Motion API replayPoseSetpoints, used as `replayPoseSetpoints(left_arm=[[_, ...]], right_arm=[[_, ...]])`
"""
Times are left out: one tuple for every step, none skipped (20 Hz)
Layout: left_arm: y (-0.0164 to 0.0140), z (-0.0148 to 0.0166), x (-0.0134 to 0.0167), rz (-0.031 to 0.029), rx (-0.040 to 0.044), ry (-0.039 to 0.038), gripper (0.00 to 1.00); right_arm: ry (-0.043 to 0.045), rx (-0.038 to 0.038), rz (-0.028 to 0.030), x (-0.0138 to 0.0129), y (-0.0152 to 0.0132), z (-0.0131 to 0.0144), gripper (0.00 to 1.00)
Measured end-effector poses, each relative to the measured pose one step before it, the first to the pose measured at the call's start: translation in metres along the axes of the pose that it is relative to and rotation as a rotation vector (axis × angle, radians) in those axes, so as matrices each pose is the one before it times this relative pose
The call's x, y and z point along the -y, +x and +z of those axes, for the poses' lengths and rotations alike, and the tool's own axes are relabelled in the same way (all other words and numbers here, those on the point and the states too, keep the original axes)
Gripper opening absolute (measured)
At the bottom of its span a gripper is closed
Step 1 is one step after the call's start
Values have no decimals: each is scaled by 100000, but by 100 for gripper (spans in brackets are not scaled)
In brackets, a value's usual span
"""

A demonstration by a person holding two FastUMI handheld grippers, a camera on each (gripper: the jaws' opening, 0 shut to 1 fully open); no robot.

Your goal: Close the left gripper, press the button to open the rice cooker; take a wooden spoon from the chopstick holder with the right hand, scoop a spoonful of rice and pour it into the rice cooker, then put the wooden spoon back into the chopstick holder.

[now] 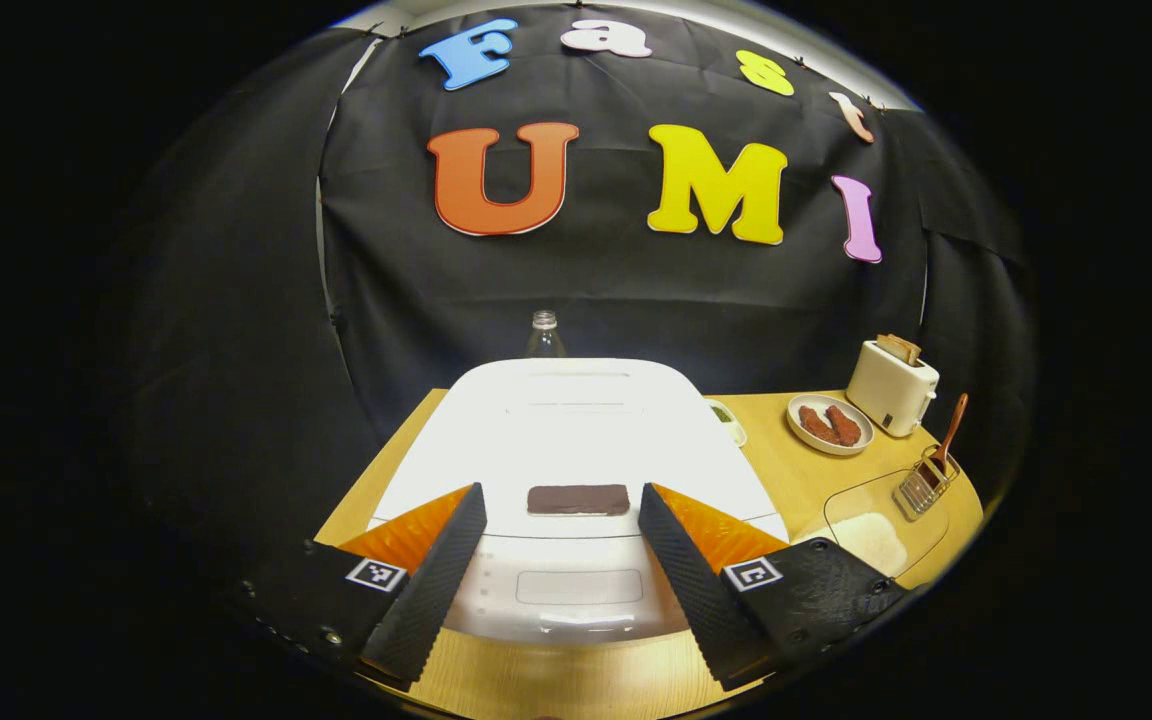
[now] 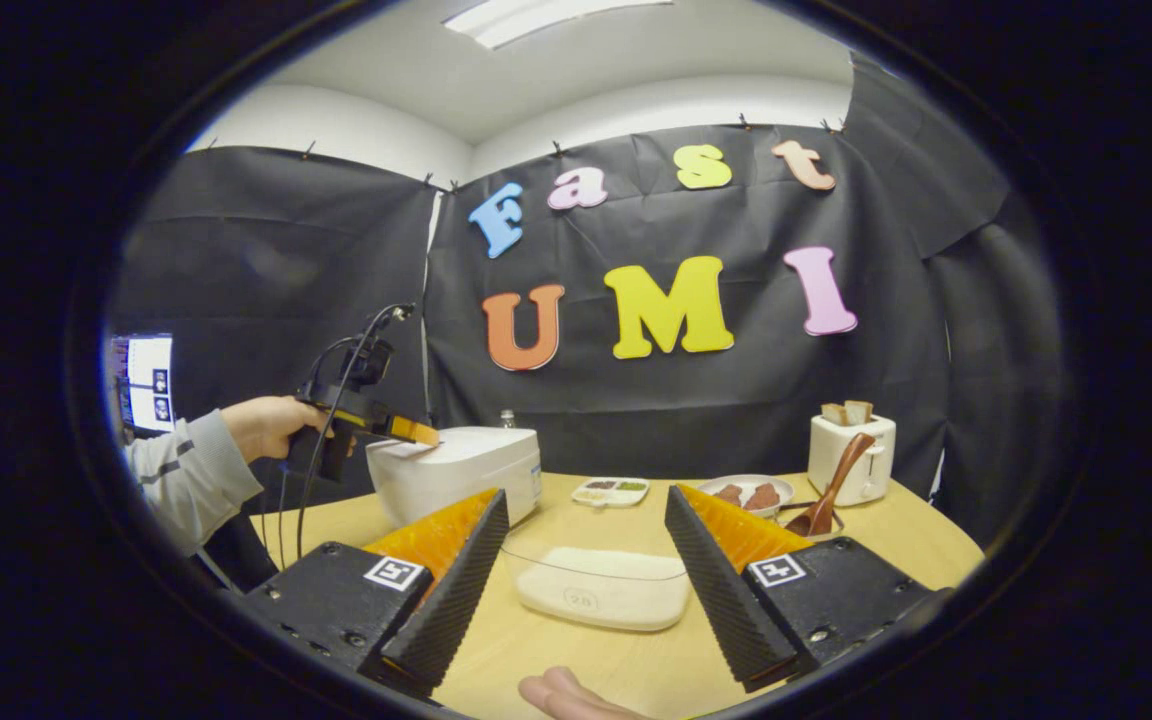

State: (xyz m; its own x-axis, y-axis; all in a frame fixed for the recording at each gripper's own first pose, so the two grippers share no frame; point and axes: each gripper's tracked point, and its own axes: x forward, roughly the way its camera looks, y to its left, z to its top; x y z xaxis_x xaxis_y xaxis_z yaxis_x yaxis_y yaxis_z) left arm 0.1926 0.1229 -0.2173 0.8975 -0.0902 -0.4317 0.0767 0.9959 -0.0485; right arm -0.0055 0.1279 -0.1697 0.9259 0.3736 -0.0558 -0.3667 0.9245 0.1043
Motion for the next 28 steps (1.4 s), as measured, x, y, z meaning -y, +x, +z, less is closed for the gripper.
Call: replayPoseSetpoints(left_arm=[[197,52,81,-203,2171,179,100],[122,37,67,-418,1371,41,100],[306,59,112,-477,1374,-936,100],[112,-57,130,19,217,-130,100],[108,-3,54,56,591,957,100],[200,144,119,16,405,-79,100],[176,238,81,171,761,152,100],[176,211,-72,486,217,101,100],[110,192,-62,630,-260,-776,99],[120,307,-18,354,-338,-2256,99],[-29,370,177,-346,-214,-3800,98],[-135,643,668,-2460,909,-4849,98],[-232,460,905,-3316,1037,-4223,97],[-63,680,-83,619,1836,-1803,94],[-18,170,-75,601,802,176,95],[-417,420,-26,1786,1496,1094,94],[-541,531,343,697,1118,1323,94],[-928,522,584,418,1912,1907,94],[-816,671,358,756,2443,2270,94],[-1056,593,466,1018,2558,2241,94],[-984,645,430,1331,2492,1425,94],[-1018,377,614,516,1433,378,94],[-1201,261,801,-392,1269,202,94],[-1085,394,687,-535,1700,-146,94],[-1217,487,812,-1173,1489,-629,94],[-1293,619,876,-1343,1935,-988,94],[-1188,377,1013,-1620,1473,-1146,94],[-1281,439,1025,-1567,1471,-1290,94]], right_arm=[[-149,72,-129,74,64,19,96],[-4,-98,-233,46,-91,-47,96],[118,-176,-388,83,2,-65,96],[271,-222,-282,3,-75,-64,96],[403,-201,-71,-59,-15,-16,96],[293,-419,-213,-12,-14,-88,96],[158,-566,-389,56,-39,-55,100],[101,-331,-358,57,-195,-67,96],[-68,60,-356,62,-97,57,100],[-326,272,-554,120,22,37,96],[-475,480,-615,218,30,107,96],[-259,662,-336,159,-39,108,96],[228,715,-428,160,83,113,100],[323,877,-937,138,68,112,96],[306,309,-1167,212,122,67,96],[380,-197,-865,117,-74,-37,96],[608,-448,-925,168,0,-92,96],[868,-459,-1145,192,-264,-27,96],[1106,-408,-1087,121,-151,-34,96],[1037,-543,-1277,111,-106,-79,96],[943,-587,-1161,201,-181,16,96],[1086,-400,-1334,206,-134,-42,96],[973,-287,-1529,256,-210,89,96],[522,538,-1766,233,-138,124,100],[-61,304,-1900,357,-45,265,100],[-109,13,-2038,534,-86,88,100],[712,-23,-1591,403,-179,217,100],[1168,514,-1087,66,-239,163,100]])
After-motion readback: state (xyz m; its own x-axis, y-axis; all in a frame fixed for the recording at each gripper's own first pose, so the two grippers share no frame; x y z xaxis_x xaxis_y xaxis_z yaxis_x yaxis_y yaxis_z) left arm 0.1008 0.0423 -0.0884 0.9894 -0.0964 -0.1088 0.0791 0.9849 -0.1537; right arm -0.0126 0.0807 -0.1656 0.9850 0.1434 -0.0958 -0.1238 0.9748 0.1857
